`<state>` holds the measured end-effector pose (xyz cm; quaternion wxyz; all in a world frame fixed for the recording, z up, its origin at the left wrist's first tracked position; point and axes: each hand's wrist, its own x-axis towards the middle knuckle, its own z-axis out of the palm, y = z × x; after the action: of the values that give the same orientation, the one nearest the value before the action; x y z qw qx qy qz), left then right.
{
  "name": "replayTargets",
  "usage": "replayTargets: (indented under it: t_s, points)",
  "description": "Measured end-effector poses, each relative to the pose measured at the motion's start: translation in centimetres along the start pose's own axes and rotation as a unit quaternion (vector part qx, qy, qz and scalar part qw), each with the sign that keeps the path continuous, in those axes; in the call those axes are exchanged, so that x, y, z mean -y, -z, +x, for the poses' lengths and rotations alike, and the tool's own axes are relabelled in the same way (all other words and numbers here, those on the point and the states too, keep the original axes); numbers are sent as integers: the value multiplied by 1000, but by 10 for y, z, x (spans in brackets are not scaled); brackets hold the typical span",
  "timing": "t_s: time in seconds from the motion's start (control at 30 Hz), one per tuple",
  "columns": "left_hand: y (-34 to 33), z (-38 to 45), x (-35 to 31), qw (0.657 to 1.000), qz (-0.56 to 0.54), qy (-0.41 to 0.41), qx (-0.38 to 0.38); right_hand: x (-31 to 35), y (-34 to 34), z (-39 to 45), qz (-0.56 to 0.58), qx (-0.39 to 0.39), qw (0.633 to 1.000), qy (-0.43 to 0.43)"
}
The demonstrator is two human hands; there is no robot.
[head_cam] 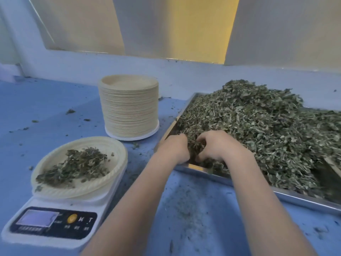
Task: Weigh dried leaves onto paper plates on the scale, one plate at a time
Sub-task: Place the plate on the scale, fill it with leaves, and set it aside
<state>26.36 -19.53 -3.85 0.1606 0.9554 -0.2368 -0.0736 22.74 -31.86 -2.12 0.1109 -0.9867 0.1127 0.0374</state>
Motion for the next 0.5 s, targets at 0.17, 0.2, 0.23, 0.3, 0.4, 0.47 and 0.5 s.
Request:
replayTargets:
  t_s: [0.17, 0.2, 0.23, 0.3, 0.4, 0.47, 0.5]
  points:
    - [-4, 6, -11, 1000, -29, -9, 6, 7, -18, 10, 24, -13, 998, 52]
    - [-3, 5, -11, 999, -38, -7, 10, 5, -16, 11, 52, -18, 997, 55]
    - [-1, 3, -12, 998, -53, -1, 16, 2, -12, 10, 98, -17, 994, 54]
    - [6, -1, -11, 996, -83, 8, 13, -2, -5, 5, 223, -12, 974, 46]
    - [19, -7, -13, 991, -132, 10, -6, -2, 2, -3, 363, -18, 930, 61]
    - [27, -12, -15, 982, -187, 10, 0, 1, 5, -4, 397, -28, 915, 69]
    - [31, -15, -15, 980, -199, 14, 2, 2, 6, -5, 393, -35, 917, 66]
